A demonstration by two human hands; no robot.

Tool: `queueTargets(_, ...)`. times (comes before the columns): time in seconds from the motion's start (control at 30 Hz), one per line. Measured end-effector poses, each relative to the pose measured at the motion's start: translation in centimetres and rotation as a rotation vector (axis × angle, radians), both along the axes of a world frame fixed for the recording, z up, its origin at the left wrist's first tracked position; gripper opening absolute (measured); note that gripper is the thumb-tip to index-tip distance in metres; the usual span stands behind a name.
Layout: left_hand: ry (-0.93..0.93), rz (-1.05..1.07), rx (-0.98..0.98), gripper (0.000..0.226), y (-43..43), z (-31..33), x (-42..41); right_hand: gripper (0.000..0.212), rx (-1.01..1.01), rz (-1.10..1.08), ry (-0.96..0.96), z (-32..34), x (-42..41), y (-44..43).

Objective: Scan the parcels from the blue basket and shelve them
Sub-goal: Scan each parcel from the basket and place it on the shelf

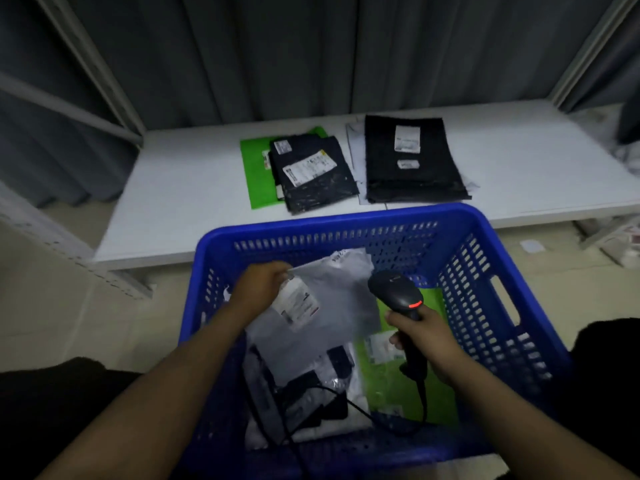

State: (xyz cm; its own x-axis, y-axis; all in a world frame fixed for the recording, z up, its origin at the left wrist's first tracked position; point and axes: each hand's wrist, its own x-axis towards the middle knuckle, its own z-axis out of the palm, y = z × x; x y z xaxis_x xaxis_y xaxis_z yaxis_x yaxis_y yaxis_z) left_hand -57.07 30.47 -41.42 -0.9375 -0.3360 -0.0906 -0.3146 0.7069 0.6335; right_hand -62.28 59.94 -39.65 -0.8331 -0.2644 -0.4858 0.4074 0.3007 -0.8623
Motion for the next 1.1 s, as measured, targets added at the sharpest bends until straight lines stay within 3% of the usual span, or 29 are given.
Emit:
queueTargets(0.2, 0.26, 0.255, 0.102, 0.013, 0.8, 6.9, 2.6, 0.014, -0.1, 0.041, 0.142, 4.3, 1.4, 0.9)
queueTargets(0.4, 0.405, 0.58, 0.35, 0.012, 2.9, 8.5, 6.2, 0.018, 0.264, 0.451, 0.512, 7.4, 2.7, 2.2)
queueTargets(0.6, 0.589, 0.734, 0.385, 0.011, 5.0, 8.7, 8.3, 0.022, 0.058, 0.471, 0.296, 8.2, 4.2, 2.2)
queueTargets(0.8, 0.598, 0.817, 0.32, 0.012, 4.8, 7.7, 8.8, 0.012, -0.063, 0.443, 0.079, 9.2, 4.1, 2.8)
queueTargets(1.1, 0.595, 0.778, 0.308, 0.013, 5.5, 6.9, 7.7, 0.015, -0.096, 0.422, 0.034, 8.7, 3.6, 2.8)
